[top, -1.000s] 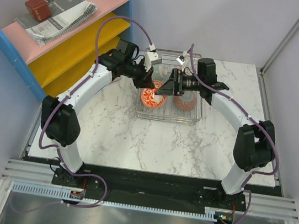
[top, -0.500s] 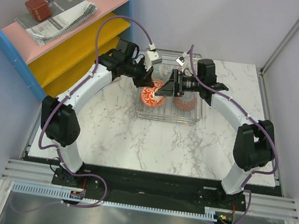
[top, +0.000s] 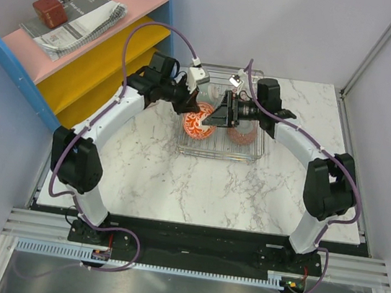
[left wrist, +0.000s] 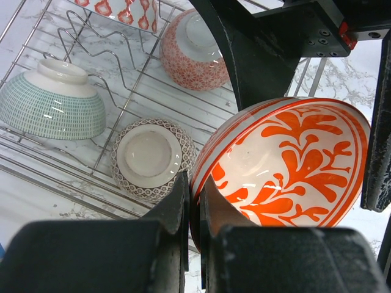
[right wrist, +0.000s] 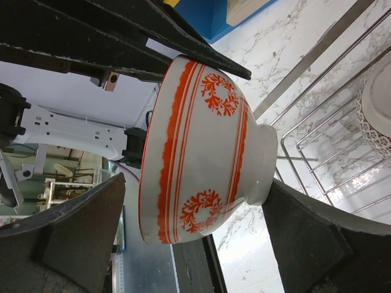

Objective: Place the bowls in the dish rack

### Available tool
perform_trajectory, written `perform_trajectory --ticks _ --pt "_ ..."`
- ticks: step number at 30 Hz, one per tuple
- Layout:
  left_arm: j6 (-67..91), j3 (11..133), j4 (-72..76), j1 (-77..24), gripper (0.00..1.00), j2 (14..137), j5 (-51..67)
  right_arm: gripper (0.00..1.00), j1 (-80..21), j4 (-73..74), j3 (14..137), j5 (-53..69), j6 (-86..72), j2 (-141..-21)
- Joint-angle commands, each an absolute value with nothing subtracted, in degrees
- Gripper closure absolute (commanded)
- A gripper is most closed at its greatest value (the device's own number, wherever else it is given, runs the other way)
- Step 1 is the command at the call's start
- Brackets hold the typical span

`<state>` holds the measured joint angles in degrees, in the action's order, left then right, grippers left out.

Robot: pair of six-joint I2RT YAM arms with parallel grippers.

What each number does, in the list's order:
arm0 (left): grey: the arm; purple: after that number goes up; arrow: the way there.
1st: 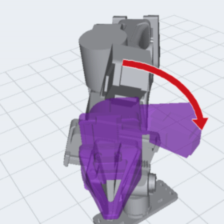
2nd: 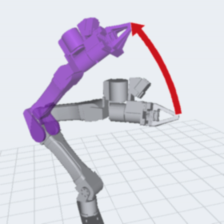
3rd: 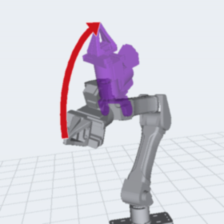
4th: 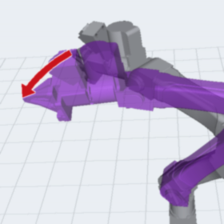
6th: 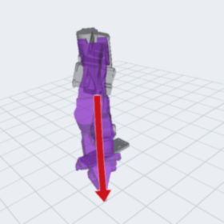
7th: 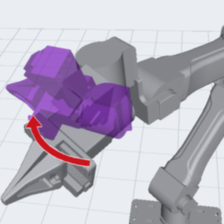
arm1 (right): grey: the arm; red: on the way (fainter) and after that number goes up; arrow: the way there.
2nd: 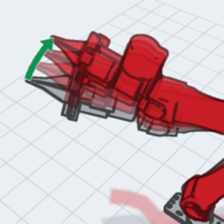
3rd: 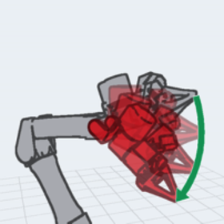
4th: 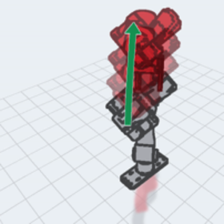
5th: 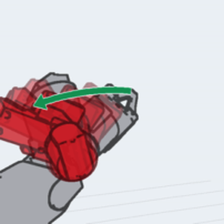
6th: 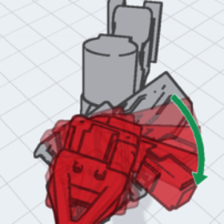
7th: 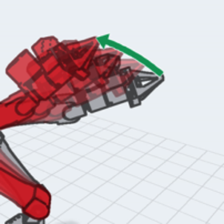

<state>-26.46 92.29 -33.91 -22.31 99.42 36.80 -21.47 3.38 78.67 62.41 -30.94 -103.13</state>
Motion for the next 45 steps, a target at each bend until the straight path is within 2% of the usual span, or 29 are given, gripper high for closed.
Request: perform_trajectory --ticks 1,10,13,22,30,32,33,34,35,36,38,41,43,45 --pt "-26.46 91.32 -28.04 -21.97 0.98 95.8 36.65 0.03 -21.8 -6.3 77.18 68.2 -37.15 -102.83" --pt "-26.02 89.03 -26.1 -21.97 0.98 95.18 36.39 0.12 -21.18 -32.57 70.84 70.22 -56.76 -103.8" --pt "-25.93 88.68 -25.93 -21.97 0.98 94.92 36.74 0.15 -21.01 -36.99 70.05 70.22 -60.55 -104.06" --pt "-25.75 88.24 -25.84 -21.88 0.98 95.45 37.62 0.22 -21.09 -36.83 70.14 69.52 -60.21 -104.15" --pt "-25.49 88.42 -26.54 -21.97 0.98 96.24 38.76 0.49 -21.09 -36.56 70.4 68.99 -59.68 -104.59" --pt "-25.49 88.5 -26.89 -21.97 0.98 96.5 38.76 0.62 -21.09 -36.21 70.66 68.91 -59.42 -104.68" --pt "-25.49 88.59 -26.98 -21.97 0.98 96.68 38.85 0.73 -21.09 -35.95 70.75 68.82 -59.33 -104.76" --pt "-25.49 88.68 -27.07 -21.97 0.98 96.68 38.76 0.78 -21.09 -35.51 70.75 68.73 -58.54 -104.77" --pt "-25.49 88.68 -27.07 -22.06 0.96 96.94 38.85 0.83 -21.09 -33.59 71.1 68.3 -57.84 -104.77" --pt "-25.49 88.68 -27.16 -21.97 0.89 96.94 38.93 0.92 -21.09 -32.1 71.36 68.2 -56.61 -104.59" --pt "-25.4 88.68 -27.33 -22.06 0.83 97.12 39.02 0.99 -21.09 -27.02 72.07 67.5 -52.59 -104.41" --pt "-25.31 88.68 -27.42 -21.97 0.82 97.21 39.2 1.0 -21.09 -22.78 72.77 66.36 -49.32 -104.24" --pt "-25.31 88.77 -27.51 -22.06 0.74 97.38 39.37 1.0 -21.09 -20.93 73.12 65.57 -48.0 -104.24" --pt "-25.4 88.77 -27.6 -21.97 0.58 97.38 39.38 1.0 -21.18 -18.03 73.65 64.52 -45.71 -104.24"
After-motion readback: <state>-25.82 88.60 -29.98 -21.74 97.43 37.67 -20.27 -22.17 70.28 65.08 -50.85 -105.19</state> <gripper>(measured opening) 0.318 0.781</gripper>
